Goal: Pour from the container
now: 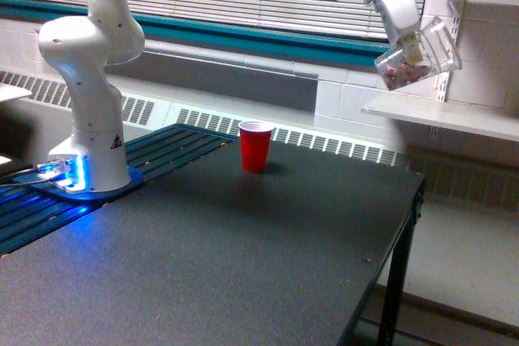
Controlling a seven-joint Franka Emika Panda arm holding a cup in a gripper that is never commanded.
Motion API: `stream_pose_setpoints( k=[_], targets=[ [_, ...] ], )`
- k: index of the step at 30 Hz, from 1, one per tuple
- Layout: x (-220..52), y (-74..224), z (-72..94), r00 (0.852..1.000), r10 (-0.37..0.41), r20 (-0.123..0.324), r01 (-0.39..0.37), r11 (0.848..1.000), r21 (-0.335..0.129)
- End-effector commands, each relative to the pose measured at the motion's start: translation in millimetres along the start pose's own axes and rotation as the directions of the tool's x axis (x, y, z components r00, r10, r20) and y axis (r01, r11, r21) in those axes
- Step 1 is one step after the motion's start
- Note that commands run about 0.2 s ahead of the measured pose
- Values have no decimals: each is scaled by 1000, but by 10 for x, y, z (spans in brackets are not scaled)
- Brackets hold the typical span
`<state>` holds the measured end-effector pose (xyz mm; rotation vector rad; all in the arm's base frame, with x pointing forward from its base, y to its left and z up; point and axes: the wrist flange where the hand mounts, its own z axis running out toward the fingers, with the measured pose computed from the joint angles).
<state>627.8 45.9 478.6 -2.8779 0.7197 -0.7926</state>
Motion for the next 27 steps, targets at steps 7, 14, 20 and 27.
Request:
stream_pose_setpoints(
  k=[7,14,20,27],
  targets=[
    [-46,-89,-13,1000,-30,4,30,1000,-3],
    [-166,-207,2,996,-86,8,87,996,-5],
    [-331,-359,-5,987,-160,9,160,987,-4],
    [-600,-532,-41,969,-246,2,246,969,9]
  ],
)
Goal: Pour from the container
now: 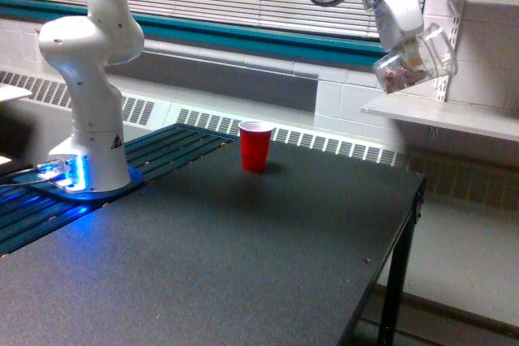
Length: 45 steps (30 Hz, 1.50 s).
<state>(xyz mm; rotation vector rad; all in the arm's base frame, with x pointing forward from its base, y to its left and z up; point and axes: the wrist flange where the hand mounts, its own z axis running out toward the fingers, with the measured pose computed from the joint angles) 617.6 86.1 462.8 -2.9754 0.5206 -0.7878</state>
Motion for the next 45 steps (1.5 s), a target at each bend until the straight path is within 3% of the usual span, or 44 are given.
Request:
stream_pose_setpoints(
  k=[1,18,27,45],
  targets=[
    [-267,-302,-112,994,-112,-14,113,993,24],
    [-1052,-529,-353,962,-268,-43,270,962,33],
    [-1591,-652,-466,934,-354,-54,356,933,46],
    [-2633,-724,-459,880,-475,-17,475,877,67]
  ],
)
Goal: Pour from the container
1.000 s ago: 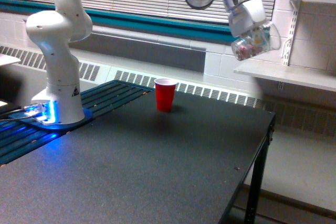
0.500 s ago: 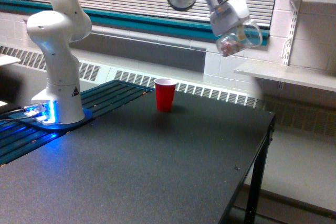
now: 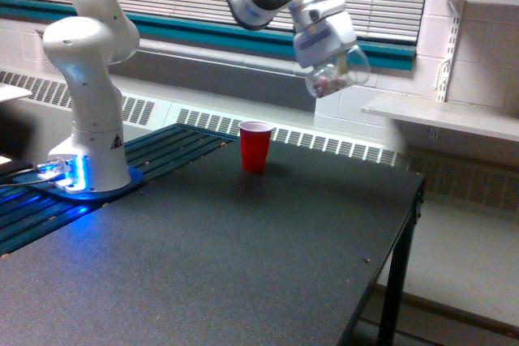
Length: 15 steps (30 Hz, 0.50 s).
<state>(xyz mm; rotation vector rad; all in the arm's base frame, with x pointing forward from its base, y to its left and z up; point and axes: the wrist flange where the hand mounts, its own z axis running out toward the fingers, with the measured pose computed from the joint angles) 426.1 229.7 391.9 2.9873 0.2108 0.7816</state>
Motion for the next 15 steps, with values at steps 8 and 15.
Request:
stream_pose_setpoints(
  k=[8,15],
  targets=[
    [-472,-219,-115,997,-79,3,79,997,-2],
    [-704,-187,-137,992,-123,29,123,992,-15]
  ],
)
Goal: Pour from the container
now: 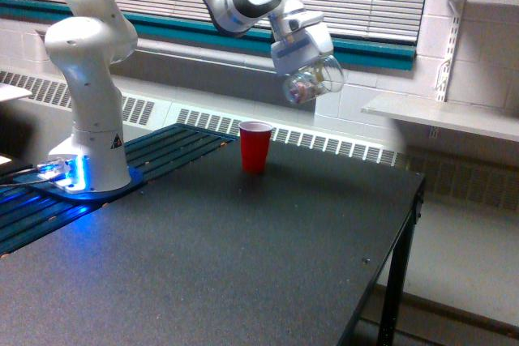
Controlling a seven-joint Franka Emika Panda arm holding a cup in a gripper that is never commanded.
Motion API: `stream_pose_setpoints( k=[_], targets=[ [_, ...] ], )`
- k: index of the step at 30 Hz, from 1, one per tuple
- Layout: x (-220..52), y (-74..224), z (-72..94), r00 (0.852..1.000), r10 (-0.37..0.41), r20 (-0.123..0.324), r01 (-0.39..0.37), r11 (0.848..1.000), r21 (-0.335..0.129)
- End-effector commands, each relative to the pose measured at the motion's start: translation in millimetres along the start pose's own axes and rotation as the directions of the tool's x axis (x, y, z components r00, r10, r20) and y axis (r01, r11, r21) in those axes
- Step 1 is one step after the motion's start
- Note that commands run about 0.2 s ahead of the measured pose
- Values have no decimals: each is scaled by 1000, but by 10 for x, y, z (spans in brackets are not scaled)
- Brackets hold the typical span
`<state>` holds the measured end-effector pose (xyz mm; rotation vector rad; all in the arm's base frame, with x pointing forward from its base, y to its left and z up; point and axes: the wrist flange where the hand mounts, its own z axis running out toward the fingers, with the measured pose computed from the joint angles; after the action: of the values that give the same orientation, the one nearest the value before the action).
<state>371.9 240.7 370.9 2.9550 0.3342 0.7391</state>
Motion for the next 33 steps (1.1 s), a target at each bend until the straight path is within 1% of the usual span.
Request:
stream_pose_setpoints(
  k=[1,4,7,11,15,19,33],
  targets=[
    [-180,-4,-55,999,-38,9,38,999,-10],
    [-270,9,-63,999,-44,18,44,999,-12],
    [-393,-1,-49,998,-57,37,57,998,-14],
    [-553,-51,-28,995,-76,60,77,997,-10],
    [-651,-98,-31,994,-87,72,87,996,-4],
    [-720,-165,-51,992,-99,80,98,995,7],
    [-829,-384,-170,983,-159,86,158,987,16]
  ],
)
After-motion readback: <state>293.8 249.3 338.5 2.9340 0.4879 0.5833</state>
